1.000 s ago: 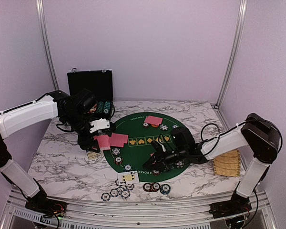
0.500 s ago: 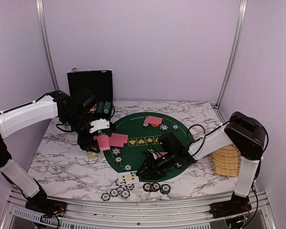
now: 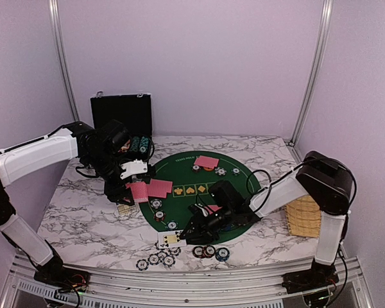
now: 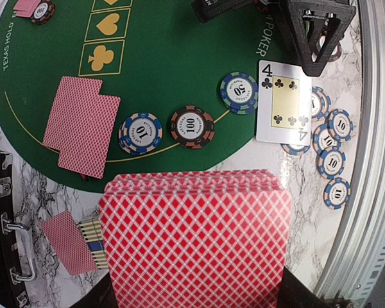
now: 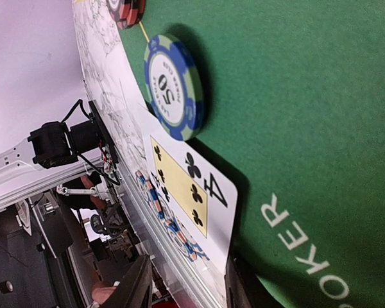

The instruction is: Distribute texas hold em gaming equipment

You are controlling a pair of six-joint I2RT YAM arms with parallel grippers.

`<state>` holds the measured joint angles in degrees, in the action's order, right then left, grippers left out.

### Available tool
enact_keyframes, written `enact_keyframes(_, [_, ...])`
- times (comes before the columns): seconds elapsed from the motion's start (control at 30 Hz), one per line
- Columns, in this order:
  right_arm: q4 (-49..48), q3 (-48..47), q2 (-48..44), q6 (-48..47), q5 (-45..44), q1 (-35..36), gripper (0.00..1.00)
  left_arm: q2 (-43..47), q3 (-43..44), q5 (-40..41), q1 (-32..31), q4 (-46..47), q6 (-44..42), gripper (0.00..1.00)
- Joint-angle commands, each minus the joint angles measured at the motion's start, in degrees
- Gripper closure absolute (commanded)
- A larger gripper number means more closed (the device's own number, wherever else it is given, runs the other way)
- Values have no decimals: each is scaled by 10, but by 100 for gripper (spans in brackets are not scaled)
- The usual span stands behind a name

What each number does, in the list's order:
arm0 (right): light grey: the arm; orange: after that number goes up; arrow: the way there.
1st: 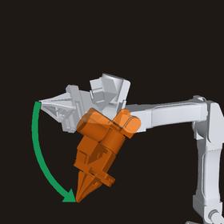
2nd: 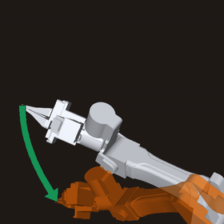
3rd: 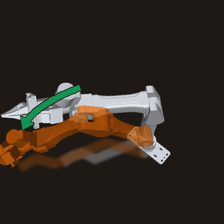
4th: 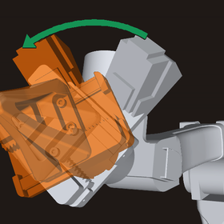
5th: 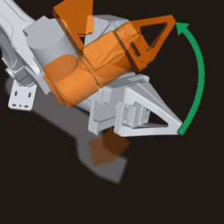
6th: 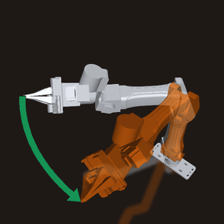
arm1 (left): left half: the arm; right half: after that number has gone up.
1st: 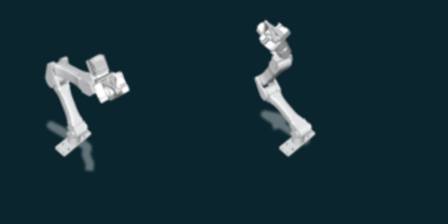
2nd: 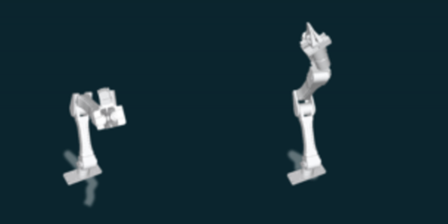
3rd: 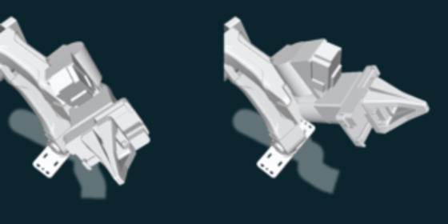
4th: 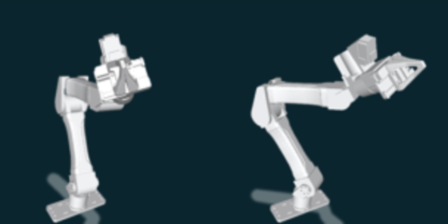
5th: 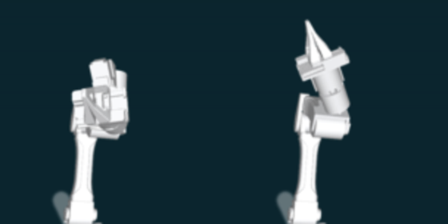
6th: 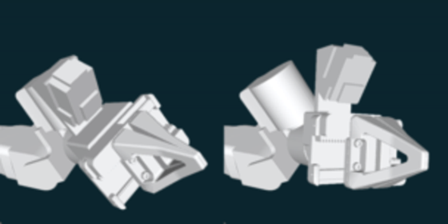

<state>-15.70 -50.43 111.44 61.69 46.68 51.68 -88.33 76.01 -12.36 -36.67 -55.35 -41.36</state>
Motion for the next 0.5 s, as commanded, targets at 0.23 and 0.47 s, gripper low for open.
enact_keyframes(0.23, [-45,-1,35,53,-21,18,73,22,8,0,1,-15,-6,100])
enact_keyframes(0.47, [-70,19,22,72,-54,21,100,20,7,-1,1,-15,-6,100])
